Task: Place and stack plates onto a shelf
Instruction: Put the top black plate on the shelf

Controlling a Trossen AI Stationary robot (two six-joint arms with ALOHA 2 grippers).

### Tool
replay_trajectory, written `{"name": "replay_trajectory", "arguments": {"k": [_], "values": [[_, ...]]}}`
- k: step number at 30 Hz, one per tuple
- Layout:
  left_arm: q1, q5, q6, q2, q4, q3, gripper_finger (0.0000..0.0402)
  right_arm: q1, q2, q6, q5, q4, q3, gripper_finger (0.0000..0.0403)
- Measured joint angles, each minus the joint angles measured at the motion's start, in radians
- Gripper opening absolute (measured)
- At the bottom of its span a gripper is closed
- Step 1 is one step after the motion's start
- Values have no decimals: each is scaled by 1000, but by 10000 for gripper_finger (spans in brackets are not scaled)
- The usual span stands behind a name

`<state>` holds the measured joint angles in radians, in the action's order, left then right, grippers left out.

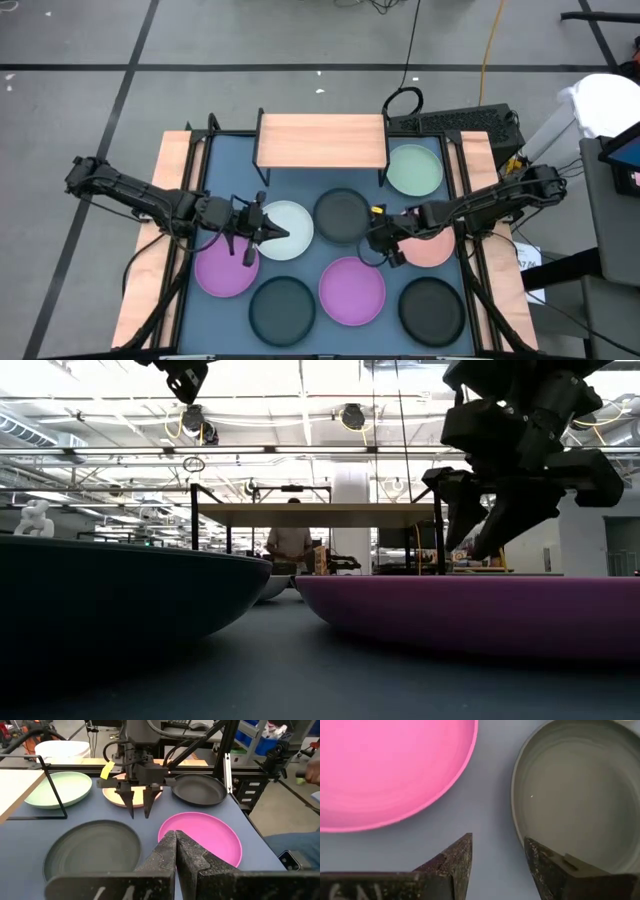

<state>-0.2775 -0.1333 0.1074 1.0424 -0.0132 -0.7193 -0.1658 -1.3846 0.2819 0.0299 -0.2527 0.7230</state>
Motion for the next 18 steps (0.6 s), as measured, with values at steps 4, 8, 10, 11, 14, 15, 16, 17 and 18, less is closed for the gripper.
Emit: {"name": "replay_trajectory", "arguments": {"k": [4,8,10,11,14,15,16,17,18], "values": [[0,0,0,0,0,0,4,0,0,24,2,0,-16,166],[0,0,0,0,0,0,4,0,0,33,48,28,-39,192],[0,0,0,0,0,0,4,0,0,46,79,76,-56,210],[0,0,0,0,0,0,4,0,0,54,80,100,-63,218],[0,0,0,0,0,0,4,2,0,87,84,165,-85,236],[0,0,0,0,0,0,4,2,0,104,98,189,-94,238],[0,0,0,0,0,0,4,2,0,122,104,208,-101,239],[0,0,0,0,0,0,4,4,0,141,105,225,-107,238],[0,0,0,0,0,0,4,8,0,155,104,236,-113,235]]}}
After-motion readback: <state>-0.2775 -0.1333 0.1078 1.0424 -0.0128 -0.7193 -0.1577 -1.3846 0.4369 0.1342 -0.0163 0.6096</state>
